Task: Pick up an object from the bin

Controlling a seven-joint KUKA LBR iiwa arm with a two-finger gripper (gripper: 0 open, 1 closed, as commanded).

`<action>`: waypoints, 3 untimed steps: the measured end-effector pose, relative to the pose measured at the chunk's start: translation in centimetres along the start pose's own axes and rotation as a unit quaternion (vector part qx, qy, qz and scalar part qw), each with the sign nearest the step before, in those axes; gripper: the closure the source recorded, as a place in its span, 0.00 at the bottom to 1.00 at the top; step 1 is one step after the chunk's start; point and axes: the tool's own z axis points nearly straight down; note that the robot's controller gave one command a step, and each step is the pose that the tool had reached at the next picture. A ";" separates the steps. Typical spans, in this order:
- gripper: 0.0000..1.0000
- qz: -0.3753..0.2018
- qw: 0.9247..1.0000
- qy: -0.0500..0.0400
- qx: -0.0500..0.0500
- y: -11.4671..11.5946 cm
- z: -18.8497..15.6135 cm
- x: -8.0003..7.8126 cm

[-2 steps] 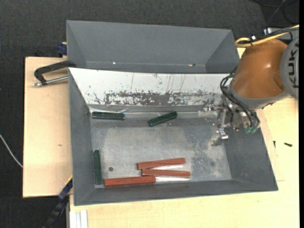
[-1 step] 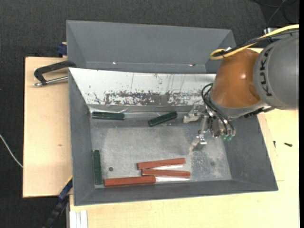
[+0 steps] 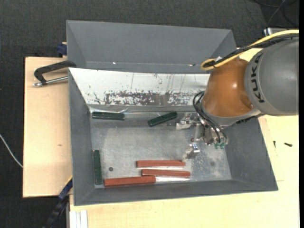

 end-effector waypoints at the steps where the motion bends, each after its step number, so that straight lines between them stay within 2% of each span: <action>1: 0.00 -0.059 0.998 0.001 0.002 2.3 -0.7 0.9; 2: 0.00 -0.022 1.000 0.000 0.000 1.6 -1.9 4.4; 3: 1.00 -0.063 0.998 -0.003 0.002 4.2 2.0 4.6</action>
Offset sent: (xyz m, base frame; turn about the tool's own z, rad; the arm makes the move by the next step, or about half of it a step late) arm -0.0520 0.0033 0.0217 -0.0399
